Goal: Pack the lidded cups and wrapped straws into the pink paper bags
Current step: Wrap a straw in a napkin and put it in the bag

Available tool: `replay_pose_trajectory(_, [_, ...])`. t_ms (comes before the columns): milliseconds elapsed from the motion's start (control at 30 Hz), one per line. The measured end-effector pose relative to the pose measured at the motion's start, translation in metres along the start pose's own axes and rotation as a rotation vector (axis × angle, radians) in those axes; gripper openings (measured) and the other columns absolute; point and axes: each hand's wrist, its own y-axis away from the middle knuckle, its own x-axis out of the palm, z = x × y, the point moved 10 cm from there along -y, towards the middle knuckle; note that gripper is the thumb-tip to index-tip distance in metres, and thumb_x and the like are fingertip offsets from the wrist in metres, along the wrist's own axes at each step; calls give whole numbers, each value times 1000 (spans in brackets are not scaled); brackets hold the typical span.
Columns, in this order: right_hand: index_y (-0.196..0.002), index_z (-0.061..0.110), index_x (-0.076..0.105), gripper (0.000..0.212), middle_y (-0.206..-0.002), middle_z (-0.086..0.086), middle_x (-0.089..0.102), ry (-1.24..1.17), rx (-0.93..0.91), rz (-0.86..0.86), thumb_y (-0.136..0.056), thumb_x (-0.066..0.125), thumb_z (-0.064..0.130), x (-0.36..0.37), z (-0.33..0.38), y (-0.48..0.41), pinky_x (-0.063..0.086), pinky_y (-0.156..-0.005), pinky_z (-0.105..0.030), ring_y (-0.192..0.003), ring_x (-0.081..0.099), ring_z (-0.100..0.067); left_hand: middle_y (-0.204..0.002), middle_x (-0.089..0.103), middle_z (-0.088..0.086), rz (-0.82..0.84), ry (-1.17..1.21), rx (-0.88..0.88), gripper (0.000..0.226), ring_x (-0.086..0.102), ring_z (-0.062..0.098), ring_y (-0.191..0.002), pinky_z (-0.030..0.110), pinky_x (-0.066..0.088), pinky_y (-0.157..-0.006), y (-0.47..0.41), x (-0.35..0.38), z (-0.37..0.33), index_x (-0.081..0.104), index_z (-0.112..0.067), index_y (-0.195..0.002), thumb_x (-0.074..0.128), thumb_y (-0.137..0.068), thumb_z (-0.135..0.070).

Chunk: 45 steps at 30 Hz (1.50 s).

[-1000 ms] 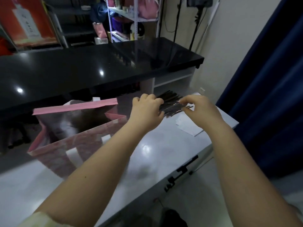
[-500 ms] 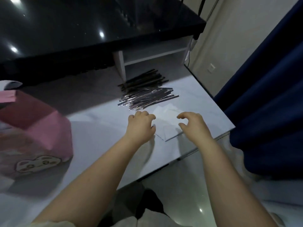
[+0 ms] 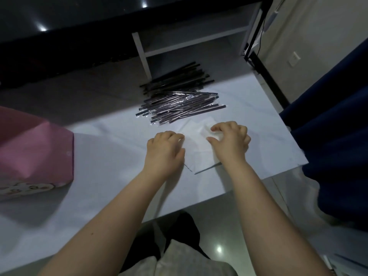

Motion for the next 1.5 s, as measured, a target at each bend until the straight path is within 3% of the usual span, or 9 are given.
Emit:
replay_pose_trajectory(100, [-76,34,60,17,-112,17,49,-27,0,-34,-77,77,38,0,0,4,33,-86,-37,-113,28,-16,-126,56,-2,3,-10,-6,39,46,25,-120,40,33,-98,-2,1,-5,59,-27,-125,59,-87,-33])
replay_pose_trajectory(267, [-71,29,60,20,-115,16,48,3,-79,-95,-79,77,35,-5,10,10,35,-76,-38,-106,22,-15,-127,56,-3,-1,8,5,41,45,23,-121,39,31,-98,-4,0,-17,58,-28,-127,61,-86,-34])
replay_pose_trajectory(433, [-77,26,58,18,-74,24,26,-23,-188,-179,-82,75,22,-18,23,17,41,-66,-39,-75,7,-9,-125,56,-4,-24,19,14,41,46,22,-120,39,31,-99,-1,-4,-22,58,-28,-127,62,-86,-33])
replay_pose_trajectory(567, [-94,44,49,12,-93,13,30,-119,-55,97,-90,60,44,3,7,11,34,-73,-35,-98,25,-22,-124,57,-4,-42,31,-5,41,46,21,-120,40,31,-99,0,-8,-18,58,-29,-126,63,-85,-34])
replay_pose_trajectory(700, [-108,45,49,54,-99,17,34,16,-105,248,-65,78,57,13,14,14,32,-79,-32,-96,16,-16,-124,57,-4,-58,31,-23,42,46,21,-120,39,31,-99,2,-10,-14,59,-29,-126,64,-85,-34])
replay_pose_trajectory(867, [-87,39,57,15,-104,8,43,21,-109,255,-80,71,43,20,13,21,28,-77,-32,-99,26,-24,-124,58,-4,-72,33,-30,41,47,21,-120,40,32,-99,6,-13,-12,59,-29,-125,63,-85,-32])
replay_pose_trajectory(967, [-76,33,53,19,-94,13,56,49,-235,244,-83,70,38,11,26,20,14,-70,-34,-103,38,-22,-125,58,-4,-93,38,-32,41,47,22,-120,40,31,-99,8,-21,-11,59,-29,-126,63,-85,-30])
replay_pose_trajectory(1200, [-72,28,52,26,-74,12,55,-324,-204,213,-78,77,27,-37,34,16,36,-59,-25,-71,50,-10,-127,58,-2,-207,26,-61,46,47,26,-121,41,33,-97,3,-69,-1,59,-27,-127,66,-82,-24])
replay_pose_trajectory(1500, [-77,28,63,14,-75,16,61,-408,-417,210,-81,73,20,-72,148,25,44,-66,-27,-76,57,-8,-124,59,-5,-373,-15,-79,45,46,26,-119,40,33,-95,26,-168,23,60,-31,-124,65,-80,-23])
